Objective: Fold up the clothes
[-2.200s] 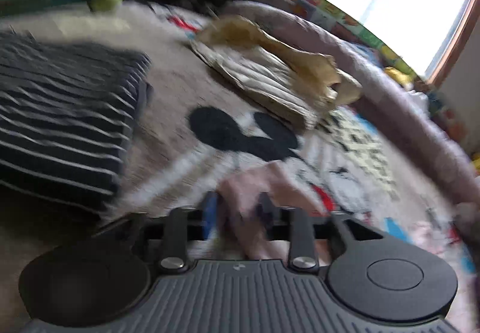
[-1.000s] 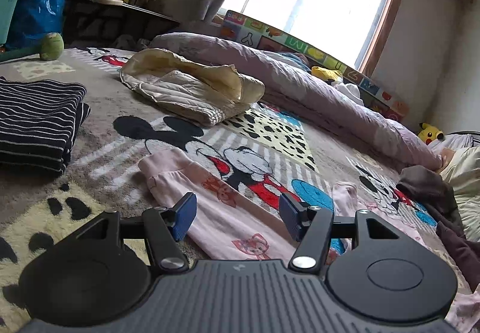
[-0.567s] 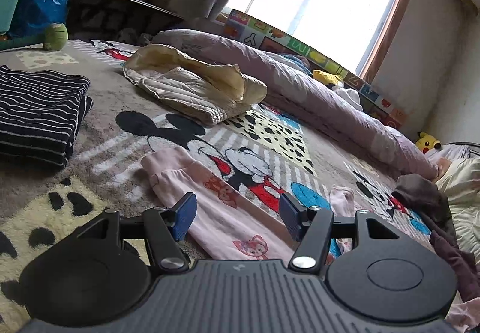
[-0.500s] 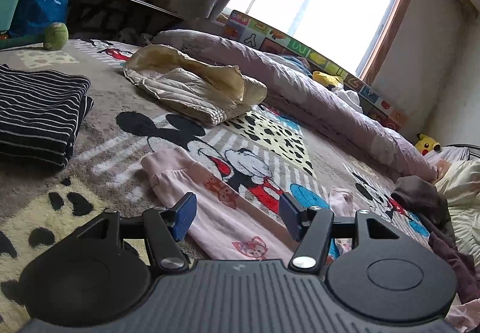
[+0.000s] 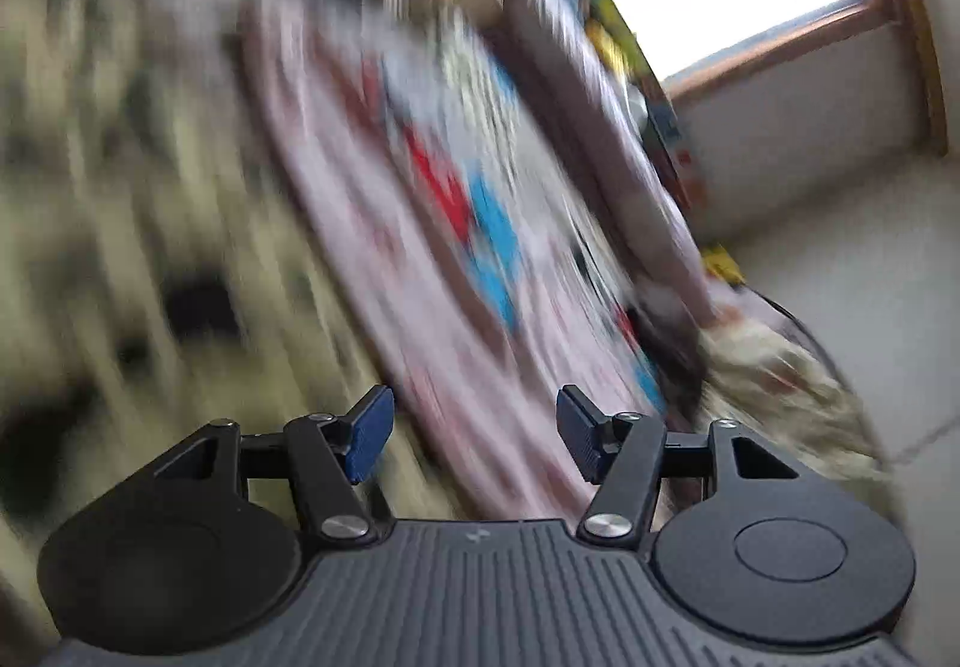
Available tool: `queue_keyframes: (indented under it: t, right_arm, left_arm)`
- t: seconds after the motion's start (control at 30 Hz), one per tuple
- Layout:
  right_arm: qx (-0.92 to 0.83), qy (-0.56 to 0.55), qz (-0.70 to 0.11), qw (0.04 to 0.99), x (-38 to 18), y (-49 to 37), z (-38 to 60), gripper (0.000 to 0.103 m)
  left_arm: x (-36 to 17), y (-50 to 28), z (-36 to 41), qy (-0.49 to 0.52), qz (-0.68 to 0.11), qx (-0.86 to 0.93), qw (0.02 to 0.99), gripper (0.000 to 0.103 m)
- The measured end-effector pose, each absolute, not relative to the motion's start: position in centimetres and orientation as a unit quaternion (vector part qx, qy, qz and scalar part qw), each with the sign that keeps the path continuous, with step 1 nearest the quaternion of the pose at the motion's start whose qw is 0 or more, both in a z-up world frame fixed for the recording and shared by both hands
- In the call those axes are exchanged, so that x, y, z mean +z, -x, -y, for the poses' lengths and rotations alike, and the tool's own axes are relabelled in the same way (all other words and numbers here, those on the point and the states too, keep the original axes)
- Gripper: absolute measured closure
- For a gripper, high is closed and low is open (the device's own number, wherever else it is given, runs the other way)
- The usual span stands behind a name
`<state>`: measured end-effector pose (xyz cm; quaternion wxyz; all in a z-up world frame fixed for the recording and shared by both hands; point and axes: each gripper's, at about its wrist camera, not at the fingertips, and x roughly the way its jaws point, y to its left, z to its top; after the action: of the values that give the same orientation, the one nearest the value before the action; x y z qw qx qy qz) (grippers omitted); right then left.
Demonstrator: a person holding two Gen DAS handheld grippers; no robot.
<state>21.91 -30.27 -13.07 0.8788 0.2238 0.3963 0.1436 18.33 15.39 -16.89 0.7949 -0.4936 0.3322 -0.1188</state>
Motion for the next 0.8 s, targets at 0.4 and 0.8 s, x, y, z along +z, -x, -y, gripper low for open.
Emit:
queue_keyframes:
  t: [0.4, 0.8]
  right_arm:
    - [0.162, -0.47, -0.371, 0.784, -17.3, -21.8, 29.2, 0.044]
    - [0.172, -0.51, -0.357, 0.764, -18.8, -21.6, 27.5, 0.098]
  left_arm:
    - [-19.1, -18.8, -10.9, 0.531, -0.31, -0.154, 0.773, 0.044]
    - [-18.7, -19.8, -7.9, 0.464, -0.316, -0.179, 0.808, 0.097]
